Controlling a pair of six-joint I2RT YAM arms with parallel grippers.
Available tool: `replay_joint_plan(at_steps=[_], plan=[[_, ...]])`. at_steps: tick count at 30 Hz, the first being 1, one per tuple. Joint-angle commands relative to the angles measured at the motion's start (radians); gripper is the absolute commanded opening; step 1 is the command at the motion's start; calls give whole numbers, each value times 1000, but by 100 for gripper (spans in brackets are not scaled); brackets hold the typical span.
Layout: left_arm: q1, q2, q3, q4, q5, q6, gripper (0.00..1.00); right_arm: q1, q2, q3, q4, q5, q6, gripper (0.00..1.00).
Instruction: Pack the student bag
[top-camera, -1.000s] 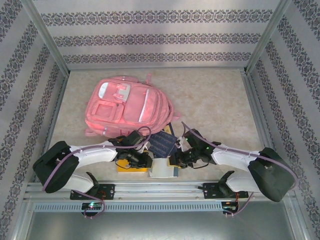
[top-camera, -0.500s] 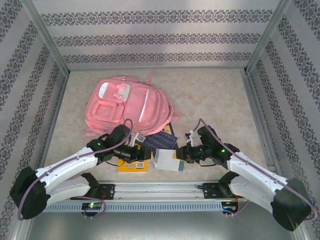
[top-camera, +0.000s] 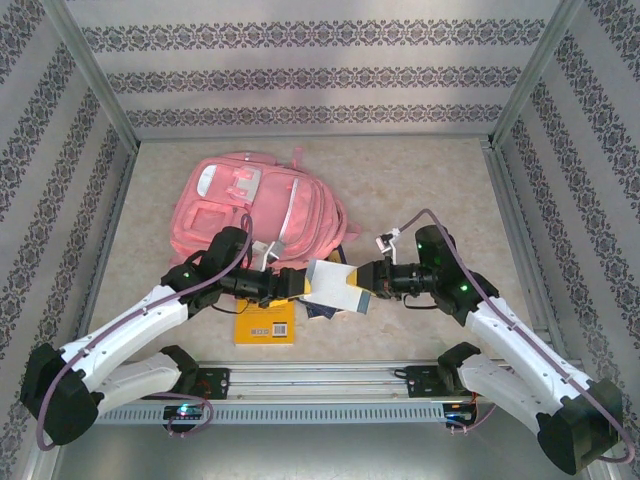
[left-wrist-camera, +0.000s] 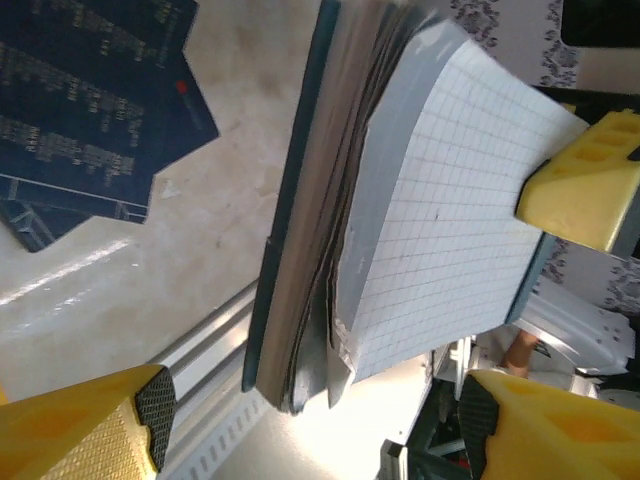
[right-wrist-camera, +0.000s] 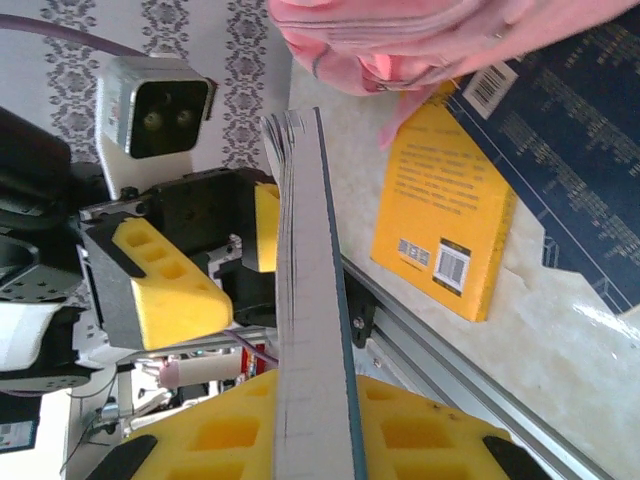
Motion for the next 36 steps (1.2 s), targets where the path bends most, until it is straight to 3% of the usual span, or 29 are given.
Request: replay_joint_plan(at_steps=[1, 6, 11, 17, 23, 24, 25, 26, 28, 36], plan=[[20, 2, 23, 94, 71, -31, 74, -12, 0, 46, 92, -64, 12, 7], [62, 2, 14, 142, 90, -53, 74, -13, 11, 57, 159, -93, 50, 6], [105, 6, -18, 313, 139, -142, 69, -10, 19, 86, 172, -114, 59, 6], [110, 55, -52, 629, 225, -309, 50, -9, 26, 97, 184, -117, 68, 6], [126, 90, -100, 902, 258, -453, 21, -17, 28, 100, 190, -117, 85, 8], [128, 92, -106, 953, 255, -479, 15, -17, 30, 100, 191, -117, 90, 11], [131, 95, -111, 992, 252, -498, 10, -17, 30, 100, 196, -116, 98, 21], [134, 95, -114, 1010, 248, -503, 7, -17, 32, 99, 205, -115, 110, 34], [143, 88, -118, 1003, 233, -489, 4, -17, 36, 91, 258, -121, 146, 43], [157, 85, -108, 928, 187, -422, 0, -10, 70, 75, 421, -113, 259, 36]])
